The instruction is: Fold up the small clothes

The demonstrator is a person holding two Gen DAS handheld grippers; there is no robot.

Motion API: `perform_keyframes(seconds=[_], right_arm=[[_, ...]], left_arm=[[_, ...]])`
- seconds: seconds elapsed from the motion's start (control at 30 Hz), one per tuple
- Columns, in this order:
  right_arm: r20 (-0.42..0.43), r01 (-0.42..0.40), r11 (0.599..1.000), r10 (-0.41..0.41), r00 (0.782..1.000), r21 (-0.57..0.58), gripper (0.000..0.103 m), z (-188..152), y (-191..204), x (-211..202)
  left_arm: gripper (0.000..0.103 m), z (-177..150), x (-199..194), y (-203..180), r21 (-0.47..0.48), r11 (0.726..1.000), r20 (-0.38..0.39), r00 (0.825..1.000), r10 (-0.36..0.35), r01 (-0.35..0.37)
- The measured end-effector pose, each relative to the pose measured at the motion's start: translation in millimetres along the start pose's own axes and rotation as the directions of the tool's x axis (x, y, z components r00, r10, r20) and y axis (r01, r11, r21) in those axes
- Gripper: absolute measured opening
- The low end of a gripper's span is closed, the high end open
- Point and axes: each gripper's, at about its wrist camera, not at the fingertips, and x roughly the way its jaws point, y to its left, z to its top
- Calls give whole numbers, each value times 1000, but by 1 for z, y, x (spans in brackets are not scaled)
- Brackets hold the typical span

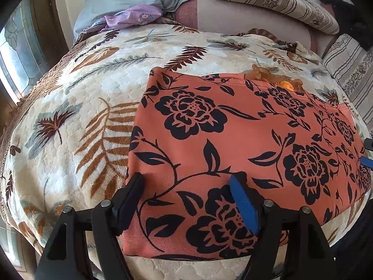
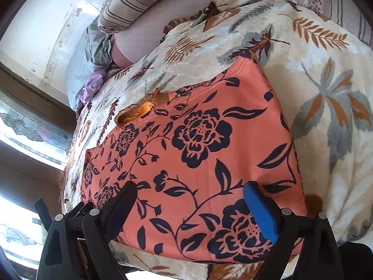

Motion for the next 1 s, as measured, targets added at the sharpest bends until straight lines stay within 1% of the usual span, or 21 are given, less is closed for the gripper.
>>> perform_keyframes(seconds=[0.07, 0.1, 0.2, 0.27, 0.3, 0.33, 0.37, 0.4, 0.43, 0.47, 0.53, 0.6, 0.63, 0.7, 0.87, 0.93, 0.97, 1.0], right_arm=[[5, -29, 998, 28, 1000, 57, 94, 2, -11, 5], [13, -29, 997, 28, 1000, 73, 94, 2, -10, 1], [27, -23, 999, 22, 999, 39, 94, 1, 4, -12], [38, -36, 999, 35, 999, 35, 94, -5, 10, -23], [49, -49, 998, 47, 998, 46, 94, -11, 11, -29], [61, -69, 996, 65, 996, 63, 94, -18, 11, -36], [70, -91, 993, 86, 994, 80, 94, -27, 12, -41], [78, -111, 989, 103, 992, 98, 94, -38, 11, -47], [85, -122, 985, 112, 990, 119, 94, -51, 10, -50], [81, -125, 983, 114, 990, 137, 94, -63, 8, -51], [65, -132, 975, 122, 990, 178, 94, -85, 2, -48], [57, -131, 964, 121, 991, 231, 94, -99, -9, -42], [59, -125, 955, 113, 992, 269, 94, -104, -16, -39], [94, -151, 928, 126, 987, 341, 94, -108, -31, -35], [191, -187, 866, 108, 976, 464, 94, -97, -76, -34], [213, -247, 809, 154, 965, 534, 94, -94, -94, -28], [221, -262, 793, 165, 961, 549, 94, -92, -97, -28], [220, -261, 802, 165, 961, 537, 94, -88, -97, -29]], left_arm=[[78, -1, 1, 2, -1, 1000, 3, 1000, -10, 10], [78, -1, 0, 2, 1, 1000, 4, 1000, -14, 14], [78, -2, -13, 6, -25, 999, 30, 999, -24, 24], [78, -3, -28, 9, -43, 998, 80, 995, -52, 55], [78, -5, -33, 8, -36, 997, 99, 993, -57, 61], [78, -8, -31, 8, -23, 998, 98, 994, -49, 52], [78, -11, -22, 7, -7, 999, 66, 997, -36, 36], [78, -15, -7, 7, 8, 1000, 12, 1000, -24, 24], [80, -20, 1, 8, 23, 1000, 9, 1000, -20, 19], [80, -22, -1, 6, 46, 999, 43, 999, -7, 5], [80, -23, -4, 1, 71, 997, 50, 999, 3, -7], [80, -25, -3, 4, 74, 997, 57, 998, -14, 10], [80, -26, -4, 5, 73, 997, 61, 998, -26, 22], [80, -27, -5, 7, 72, 997, 63, 997, -37, 32], [80, -27, -6, 8, 60, 998, 66, 998, -23, 19], [80, -25, -5, 6, 54, 998, 65, 998, -16, 12], [80, -25, -6, 7, 52, 999, 67, 998, -14, 10], [80, -25, -6, 5, 50, 999, 69, 998, -9, 6]])
